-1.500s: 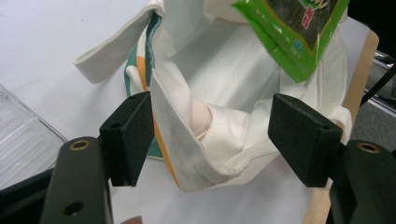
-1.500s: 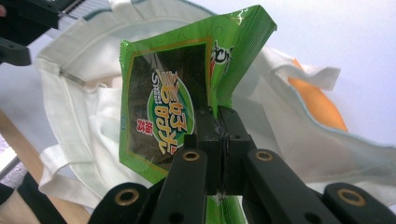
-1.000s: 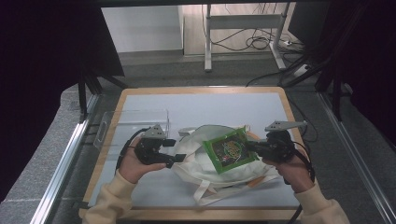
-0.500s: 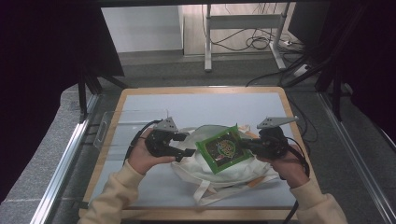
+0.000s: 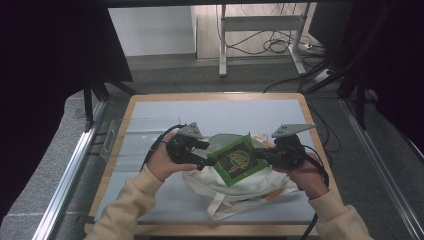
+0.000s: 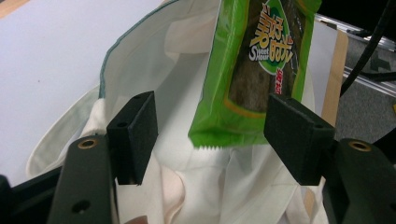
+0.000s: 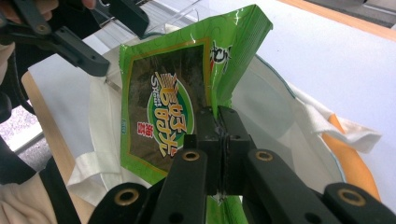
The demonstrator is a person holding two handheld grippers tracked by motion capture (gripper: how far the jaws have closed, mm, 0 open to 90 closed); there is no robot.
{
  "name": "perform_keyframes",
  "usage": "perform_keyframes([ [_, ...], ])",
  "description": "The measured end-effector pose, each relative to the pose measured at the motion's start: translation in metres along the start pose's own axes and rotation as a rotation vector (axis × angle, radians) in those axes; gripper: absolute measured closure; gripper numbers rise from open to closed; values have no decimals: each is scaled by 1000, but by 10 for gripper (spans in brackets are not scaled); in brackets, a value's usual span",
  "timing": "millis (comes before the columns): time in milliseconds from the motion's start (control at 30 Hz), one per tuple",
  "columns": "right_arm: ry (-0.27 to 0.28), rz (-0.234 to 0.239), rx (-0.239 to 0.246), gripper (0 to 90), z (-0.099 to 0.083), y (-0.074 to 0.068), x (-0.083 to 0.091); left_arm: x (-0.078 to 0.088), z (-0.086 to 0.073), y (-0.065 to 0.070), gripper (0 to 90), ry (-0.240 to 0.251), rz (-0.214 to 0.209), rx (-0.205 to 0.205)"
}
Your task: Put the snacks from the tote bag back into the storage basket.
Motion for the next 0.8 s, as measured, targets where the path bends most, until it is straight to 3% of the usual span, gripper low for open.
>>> perform_keyframes([
  [333, 30, 25, 84, 875, 11, -10, -1, -11, 3, 7, 444, -68, -52, -65],
  [567, 45, 8, 148, 864, 17, -13, -4, -15, 1, 4, 624, -92, -40, -56],
  [800, 52, -1, 139, 844, 14, -9, -7, -14, -1, 5, 719, -101, -44, -53],
])
Point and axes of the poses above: each handheld gripper's, and its own axes: x roughly backward along the jaws, z roughly out of its top, y roughly to its right, the point moved 5 cm from there along -x, roughly forward along the jaws, and after that the axes turned 4 degrees about x, right-handed, at the moved point
